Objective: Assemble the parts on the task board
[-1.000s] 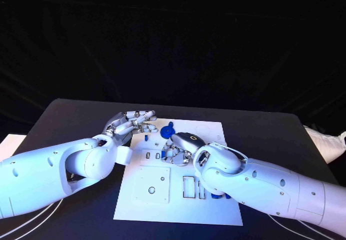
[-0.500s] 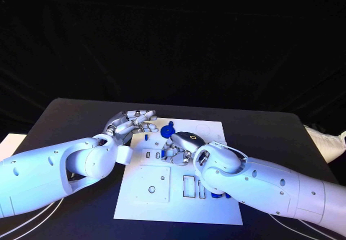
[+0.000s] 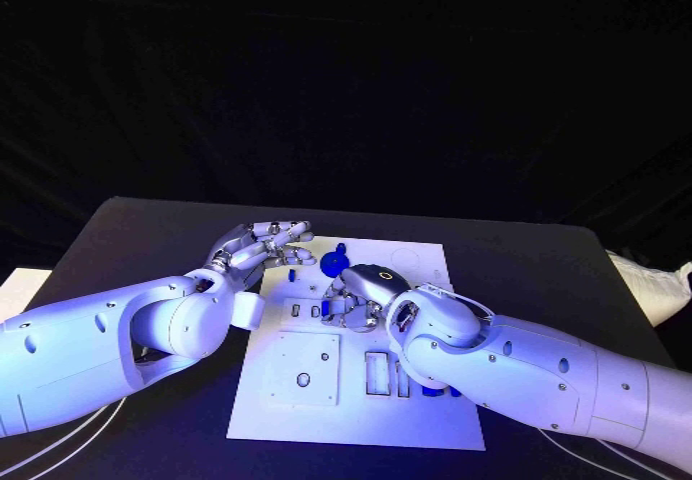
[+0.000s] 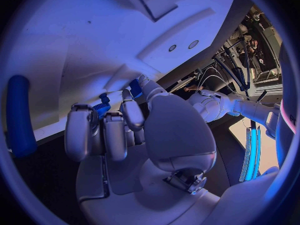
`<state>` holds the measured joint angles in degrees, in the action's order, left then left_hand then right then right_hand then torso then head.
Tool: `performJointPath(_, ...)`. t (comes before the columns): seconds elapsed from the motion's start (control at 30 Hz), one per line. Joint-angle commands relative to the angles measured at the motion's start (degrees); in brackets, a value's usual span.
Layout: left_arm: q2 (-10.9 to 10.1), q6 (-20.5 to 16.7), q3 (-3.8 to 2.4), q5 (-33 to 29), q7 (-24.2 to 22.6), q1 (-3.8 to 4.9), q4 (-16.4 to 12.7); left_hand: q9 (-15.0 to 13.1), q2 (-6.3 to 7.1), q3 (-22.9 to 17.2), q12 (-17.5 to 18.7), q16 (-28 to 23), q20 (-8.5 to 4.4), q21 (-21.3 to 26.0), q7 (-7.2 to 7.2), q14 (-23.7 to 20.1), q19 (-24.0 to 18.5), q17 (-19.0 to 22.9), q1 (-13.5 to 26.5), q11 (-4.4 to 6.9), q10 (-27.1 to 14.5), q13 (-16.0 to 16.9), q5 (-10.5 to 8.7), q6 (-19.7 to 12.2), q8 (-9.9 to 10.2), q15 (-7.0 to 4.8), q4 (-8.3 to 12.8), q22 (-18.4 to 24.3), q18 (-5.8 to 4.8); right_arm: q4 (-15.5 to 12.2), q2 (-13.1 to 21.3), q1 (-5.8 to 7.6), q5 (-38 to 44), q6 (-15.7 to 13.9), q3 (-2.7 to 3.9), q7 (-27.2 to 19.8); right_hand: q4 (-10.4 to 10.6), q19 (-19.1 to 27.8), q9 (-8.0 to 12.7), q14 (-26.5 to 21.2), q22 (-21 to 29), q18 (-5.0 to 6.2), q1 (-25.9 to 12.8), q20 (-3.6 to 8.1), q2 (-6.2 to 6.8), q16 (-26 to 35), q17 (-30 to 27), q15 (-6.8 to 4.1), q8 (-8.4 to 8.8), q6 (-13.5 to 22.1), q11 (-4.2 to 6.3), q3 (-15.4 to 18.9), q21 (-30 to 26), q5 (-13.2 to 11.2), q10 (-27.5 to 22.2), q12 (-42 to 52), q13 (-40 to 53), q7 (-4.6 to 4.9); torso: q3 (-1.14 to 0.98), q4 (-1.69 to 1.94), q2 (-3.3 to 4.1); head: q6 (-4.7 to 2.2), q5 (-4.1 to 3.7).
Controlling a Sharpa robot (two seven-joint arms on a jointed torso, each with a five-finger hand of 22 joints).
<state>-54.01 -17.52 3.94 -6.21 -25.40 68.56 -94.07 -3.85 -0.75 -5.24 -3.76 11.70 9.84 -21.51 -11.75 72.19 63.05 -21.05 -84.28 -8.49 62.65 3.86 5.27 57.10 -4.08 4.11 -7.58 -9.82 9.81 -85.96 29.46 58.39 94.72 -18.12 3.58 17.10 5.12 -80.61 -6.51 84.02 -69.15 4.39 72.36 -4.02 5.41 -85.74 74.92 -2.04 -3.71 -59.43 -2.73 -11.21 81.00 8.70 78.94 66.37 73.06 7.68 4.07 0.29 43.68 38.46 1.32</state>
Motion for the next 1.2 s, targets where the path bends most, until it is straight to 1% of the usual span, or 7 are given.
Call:
performJointPath(0.03,0.09,1.18,-0.04,-0.13,-0.20,0.04,-0.08,0.08,0.57,-0.28,0.20,-0.23,0.02,-0.33,-0.25,-0.42,-0.41,-0.05,0.07,0.16,-0.36,-0.08,-0.12,-0.10,0.38,0.05,-0.05,-0.10,0.45,0.20,-0.02,-0.23,0.71,0.96,-0.19,1.31,0.05,0.17,-0.03,4.35,0.15,-0.25,-0.75,-0.40,0.03,0.38,7.94,0.49,0.17,0.80,0.00,0.70,-0.34,-0.43,-0.78,-0.78,-0.47,0.06,-0.01,0.01,0.01,-0.01,-0.04)
performJointPath(0.33,0.07,1.35,-0.04,-0.13,-0.10,0.04,0.03,0.08,0.57,-0.28,0.20,-0.23,0.02,-0.33,-0.25,-0.42,-0.41,-0.05,0.07,0.16,-0.36,-0.08,-0.12,-0.10,0.38,0.05,-0.05,-0.10,0.45,-0.94,0.69,-0.35,0.95,-5.07,-0.20,-0.26,0.78,0.33,0.37,4.08,0.56,-0.19,-0.66,-0.90,1.09,1.27,6.83,1.08,0.21,5.06,-0.77,2.65,-0.65,-0.32,-3.49,-5.09,-3.58,0.93,-0.08,-0.04,0.02,0.01,0.04)
performJointPath(0.5,0.12,1.82,-0.04,-0.13,0.67,0.03,0.33,0.11,0.80,-0.44,0.22,-0.44,0.06,-0.35,-0.29,-0.57,-0.60,-0.23,0.15,0.09,-0.61,-0.10,-0.14,-0.34,0.43,0.12,0.12,-0.12,0.43,-4.78,3.18,-1.16,1.26,-10.28,0.02,-3.85,2.80,0.39,0.45,4.08,0.74,-0.16,-0.25,-1.42,2.67,1.39,6.82,1.61,0.09,7.46,-1.38,5.71,-0.79,1.99,-5.63,-7.92,-5.93,1.56,-0.18,0.08,-0.16,-0.47,0.12)
performJointPath(0.77,0.47,2.47,-0.01,1.48,1.77,-0.04,1.79,0.14,1.01,-0.87,0.15,-0.58,0.02,-0.51,-0.10,-0.53,-0.69,-0.56,-0.19,0.19,-0.68,-0.07,-0.13,-0.83,0.48,0.04,0.69,-0.23,0.48,-11.92,10.27,-1.28,-0.70,-14.43,1.82,-8.46,8.14,0.34,-0.16,4.09,0.71,-0.13,2.17,-1.65,3.36,1.52,6.81,1.80,-0.19,7.77,-1.57,10.20,-0.80,2.22,-5.85,-7.69,-6.72,1.66,-0.44,-0.45,-0.99,-0.80,0.68)
performJointPath(0.93,0.64,2.91,0.01,4.81,4.34,-0.12,2.74,0.02,1.44,-1.52,-0.72,2.96,-0.98,-3.38,0.53,4.58,2.29,-3.22,0.46,1.22,1.83,0.37,-0.19,-0.77,0.23,-1.33,1.22,-1.74,0.77,-14.97,15.31,-0.13,-9.56,-15.23,3.00,-14.07,9.37,0.16,-0.59,4.11,0.43,-0.19,3.37,-1.53,2.20,1.52,6.85,1.61,-0.59,6.72,-1.28,10.39,-0.65,2.78,-5.22,-6.66,-6.32,1.39,-0.69,-0.83,-1.74,-0.91,1.11)
performJointPath(1.07,0.37,4.28,0.00,9.96,9.93,-0.10,2.89,-0.31,2.13,-1.61,-3.52,14.24,-2.89,-9.41,1.95,11.53,7.57,-11.34,2.63,3.27,7.89,1.78,-0.27,1.19,-0.55,-3.39,0.15,-5.10,0.72,-15.41,19.18,1.58,-19.70,-14.62,3.40,-17.08,9.02,0.20,-0.83,4.06,0.54,-0.17,4.69,-1.36,1.07,1.71,6.64,1.42,-0.67,6.16,-1.07,10.02,-0.72,4.29,-5.34,-6.71,-6.54,1.19,-1.08,-1.00,-2.49,-0.55,1.69)
performJointPath(1.2,-0.22,9.64,-0.03,19.01,23.31,0.56,2.97,-0.91,1.90,0.59,-9.35,46.85,-5.14,-17.83,4.29,14.70,10.56,-40.08,8.16,6.28,12.53,6.60,0.27,2.75,-1.81,-5.29,-4.00,-10.97,0.64,-14.41,22.03,2.92,-27.95,-13.99,3.54,-18.85,8.62,0.27,-0.94,4.01,0.68,-0.14,5.45,-1.26,0.30,1.87,6.46,1.32,-0.62,5.98,-0.97,9.78,-0.80,5.00,-5.43,-6.79,-6.72,1.11,-1.59,-1.20,-3.23,-0.10,2.31)
